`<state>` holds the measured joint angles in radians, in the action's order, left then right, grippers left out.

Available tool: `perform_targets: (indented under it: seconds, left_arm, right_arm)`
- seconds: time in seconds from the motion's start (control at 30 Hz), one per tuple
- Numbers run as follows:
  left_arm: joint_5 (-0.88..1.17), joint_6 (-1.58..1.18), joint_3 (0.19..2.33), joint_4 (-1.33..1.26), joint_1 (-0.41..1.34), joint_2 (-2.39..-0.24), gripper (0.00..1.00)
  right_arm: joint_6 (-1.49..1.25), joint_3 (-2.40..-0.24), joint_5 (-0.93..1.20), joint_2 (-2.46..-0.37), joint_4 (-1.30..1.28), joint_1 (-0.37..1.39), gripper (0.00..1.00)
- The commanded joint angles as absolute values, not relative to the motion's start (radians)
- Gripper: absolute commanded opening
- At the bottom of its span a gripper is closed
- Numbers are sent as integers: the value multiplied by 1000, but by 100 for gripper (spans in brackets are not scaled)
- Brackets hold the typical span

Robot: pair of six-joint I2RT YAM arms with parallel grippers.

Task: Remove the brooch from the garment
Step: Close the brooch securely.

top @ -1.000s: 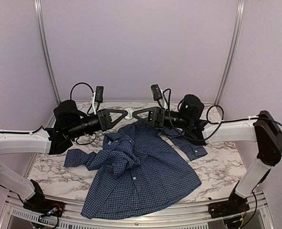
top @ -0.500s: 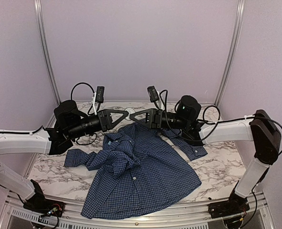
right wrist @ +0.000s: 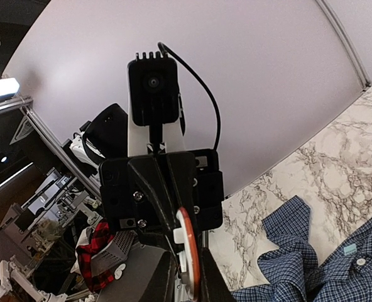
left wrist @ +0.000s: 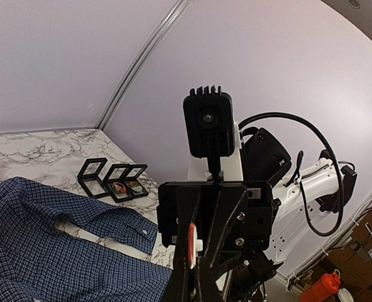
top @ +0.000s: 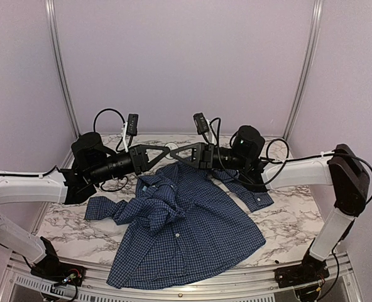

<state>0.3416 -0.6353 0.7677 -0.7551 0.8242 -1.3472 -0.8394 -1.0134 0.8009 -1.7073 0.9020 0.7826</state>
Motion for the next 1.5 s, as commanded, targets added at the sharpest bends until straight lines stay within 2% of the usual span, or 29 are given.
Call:
perform_targets:
  seconds: [0.0, 0.67, 1.47]
  left_arm:
    - [367, -604, 791, -728, 831, -1331, 0]
    - [352, -554, 790, -689, 846, -1316, 0]
    - [277, -502, 790, -654, 885, -1294, 0]
  right_arm:
    - [-851, -1057, 823, -1732, 923, 794, 10]
    - [-872, -1053, 802, -1744, 911, 795, 5]
    - [-880, -1049, 742, -1731, 856, 793, 4]
